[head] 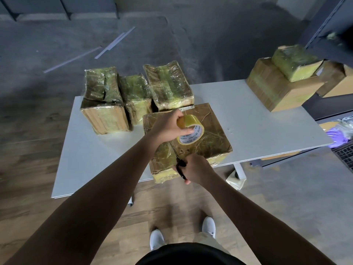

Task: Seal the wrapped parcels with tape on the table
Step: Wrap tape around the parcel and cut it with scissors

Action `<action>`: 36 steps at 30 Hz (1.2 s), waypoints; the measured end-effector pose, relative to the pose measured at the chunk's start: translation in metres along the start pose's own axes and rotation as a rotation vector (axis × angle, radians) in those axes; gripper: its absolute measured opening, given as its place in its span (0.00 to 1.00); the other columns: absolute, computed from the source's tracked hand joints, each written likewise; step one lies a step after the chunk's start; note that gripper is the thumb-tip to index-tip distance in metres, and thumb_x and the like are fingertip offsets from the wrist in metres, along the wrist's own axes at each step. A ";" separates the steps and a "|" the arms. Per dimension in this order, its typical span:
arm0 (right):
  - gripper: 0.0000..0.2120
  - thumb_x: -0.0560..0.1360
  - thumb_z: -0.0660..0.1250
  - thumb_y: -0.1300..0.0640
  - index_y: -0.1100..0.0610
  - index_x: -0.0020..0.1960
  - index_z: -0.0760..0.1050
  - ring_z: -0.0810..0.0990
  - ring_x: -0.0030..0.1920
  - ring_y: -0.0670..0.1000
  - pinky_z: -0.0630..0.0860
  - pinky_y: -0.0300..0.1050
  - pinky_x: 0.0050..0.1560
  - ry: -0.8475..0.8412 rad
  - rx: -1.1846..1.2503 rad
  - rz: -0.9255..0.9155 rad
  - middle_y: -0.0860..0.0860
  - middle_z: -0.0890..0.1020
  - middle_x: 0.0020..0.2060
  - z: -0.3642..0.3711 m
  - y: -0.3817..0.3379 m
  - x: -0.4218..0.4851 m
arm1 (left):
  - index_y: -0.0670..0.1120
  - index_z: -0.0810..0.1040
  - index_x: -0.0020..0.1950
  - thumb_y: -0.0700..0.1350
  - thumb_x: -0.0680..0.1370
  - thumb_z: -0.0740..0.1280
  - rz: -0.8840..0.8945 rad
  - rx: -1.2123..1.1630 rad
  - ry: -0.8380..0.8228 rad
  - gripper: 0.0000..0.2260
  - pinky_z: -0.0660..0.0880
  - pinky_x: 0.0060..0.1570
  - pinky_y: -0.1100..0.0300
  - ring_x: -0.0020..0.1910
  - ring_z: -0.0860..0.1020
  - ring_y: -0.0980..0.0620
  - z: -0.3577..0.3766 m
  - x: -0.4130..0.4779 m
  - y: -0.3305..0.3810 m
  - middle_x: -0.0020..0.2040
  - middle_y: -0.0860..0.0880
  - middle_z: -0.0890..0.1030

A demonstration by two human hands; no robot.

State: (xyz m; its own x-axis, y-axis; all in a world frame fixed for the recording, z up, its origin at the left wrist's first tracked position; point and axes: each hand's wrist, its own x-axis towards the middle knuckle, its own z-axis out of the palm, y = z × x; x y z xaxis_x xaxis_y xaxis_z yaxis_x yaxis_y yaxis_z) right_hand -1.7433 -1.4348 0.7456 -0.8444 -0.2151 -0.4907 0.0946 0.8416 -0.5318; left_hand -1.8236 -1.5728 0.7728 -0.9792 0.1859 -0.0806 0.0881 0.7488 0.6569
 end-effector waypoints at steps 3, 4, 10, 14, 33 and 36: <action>0.14 0.76 0.69 0.49 0.62 0.49 0.77 0.85 0.38 0.50 0.82 0.45 0.44 0.011 -0.033 0.001 0.51 0.83 0.34 0.000 0.000 0.002 | 0.48 0.72 0.58 0.60 0.69 0.74 -0.015 -0.031 0.011 0.25 0.75 0.51 0.53 0.49 0.76 0.52 0.001 0.001 -0.002 0.50 0.53 0.77; 0.14 0.76 0.70 0.50 0.62 0.51 0.77 0.85 0.40 0.51 0.82 0.47 0.45 0.009 -0.052 0.009 0.52 0.84 0.36 0.000 0.000 0.003 | 0.48 0.72 0.59 0.60 0.69 0.74 -0.022 -0.045 0.015 0.25 0.75 0.52 0.52 0.50 0.77 0.52 0.002 0.001 -0.002 0.51 0.53 0.77; 0.13 0.77 0.68 0.51 0.62 0.52 0.76 0.85 0.44 0.53 0.81 0.49 0.49 0.009 -0.152 0.035 0.56 0.85 0.41 -0.002 0.000 -0.001 | 0.47 0.72 0.61 0.59 0.70 0.73 -0.041 -0.093 0.057 0.26 0.76 0.53 0.51 0.51 0.77 0.50 0.009 0.002 -0.002 0.53 0.51 0.77; 0.15 0.76 0.68 0.48 0.61 0.48 0.77 0.85 0.41 0.50 0.80 0.48 0.49 -0.045 -0.252 0.045 0.54 0.85 0.36 -0.006 0.005 -0.004 | 0.46 0.72 0.58 0.57 0.72 0.73 -0.062 -0.233 0.171 0.23 0.74 0.44 0.59 0.48 0.78 0.51 0.005 0.004 0.005 0.49 0.52 0.76; 0.23 0.76 0.61 0.41 0.57 0.60 0.72 0.79 0.56 0.57 0.74 0.48 0.52 0.190 -0.316 0.112 0.55 0.81 0.54 -0.016 0.013 -0.012 | 0.50 0.74 0.53 0.62 0.67 0.73 -0.275 -0.572 0.343 0.23 0.79 0.50 0.47 0.47 0.81 0.48 -0.003 -0.006 -0.014 0.49 0.52 0.79; 0.22 0.76 0.63 0.41 0.57 0.60 0.71 0.79 0.55 0.57 0.74 0.48 0.50 0.228 -0.309 0.112 0.54 0.80 0.53 -0.016 0.009 -0.004 | 0.47 0.74 0.55 0.57 0.71 0.73 -0.292 -0.644 0.424 0.20 0.77 0.36 0.60 0.41 0.79 0.50 -0.005 -0.008 -0.013 0.50 0.50 0.79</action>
State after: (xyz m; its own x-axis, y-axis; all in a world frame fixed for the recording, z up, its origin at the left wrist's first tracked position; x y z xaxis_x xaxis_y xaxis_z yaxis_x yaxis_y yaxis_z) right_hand -1.7477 -1.4180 0.7539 -0.9364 -0.0276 -0.3498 0.0588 0.9704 -0.2341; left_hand -1.8178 -1.5872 0.7682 -0.9437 -0.3122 -0.1092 -0.1760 0.1945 0.9650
